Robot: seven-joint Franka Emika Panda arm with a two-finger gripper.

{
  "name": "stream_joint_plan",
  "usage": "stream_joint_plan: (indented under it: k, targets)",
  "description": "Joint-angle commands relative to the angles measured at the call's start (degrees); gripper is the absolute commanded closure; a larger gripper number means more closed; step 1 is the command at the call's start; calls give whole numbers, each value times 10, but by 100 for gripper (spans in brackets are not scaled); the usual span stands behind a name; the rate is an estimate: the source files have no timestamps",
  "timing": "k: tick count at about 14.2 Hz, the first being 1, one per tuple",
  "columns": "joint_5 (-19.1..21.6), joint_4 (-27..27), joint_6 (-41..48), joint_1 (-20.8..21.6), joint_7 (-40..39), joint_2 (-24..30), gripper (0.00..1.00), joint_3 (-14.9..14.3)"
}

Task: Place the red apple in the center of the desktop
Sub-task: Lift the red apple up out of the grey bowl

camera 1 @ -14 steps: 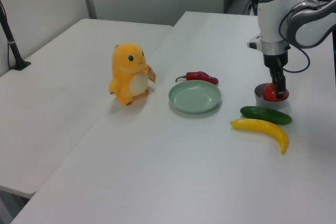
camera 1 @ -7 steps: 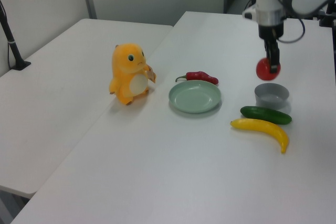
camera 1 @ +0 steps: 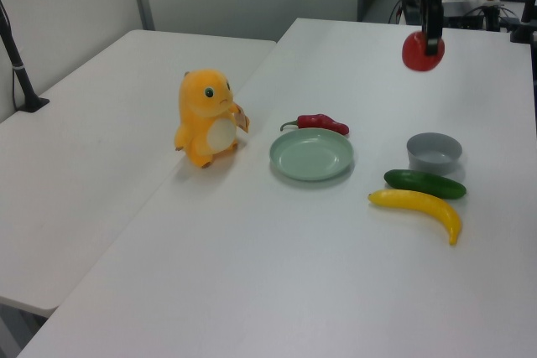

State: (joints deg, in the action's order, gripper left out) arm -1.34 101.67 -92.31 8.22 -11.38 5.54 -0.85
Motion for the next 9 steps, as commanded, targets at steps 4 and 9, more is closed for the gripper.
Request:
stream_joint_plan:
  k: [4,9]
  targets:
    - [33,-92,50,-14,-7,-44,96,-8]
    - [52,-174,53,-22,30,-154,96,-51]
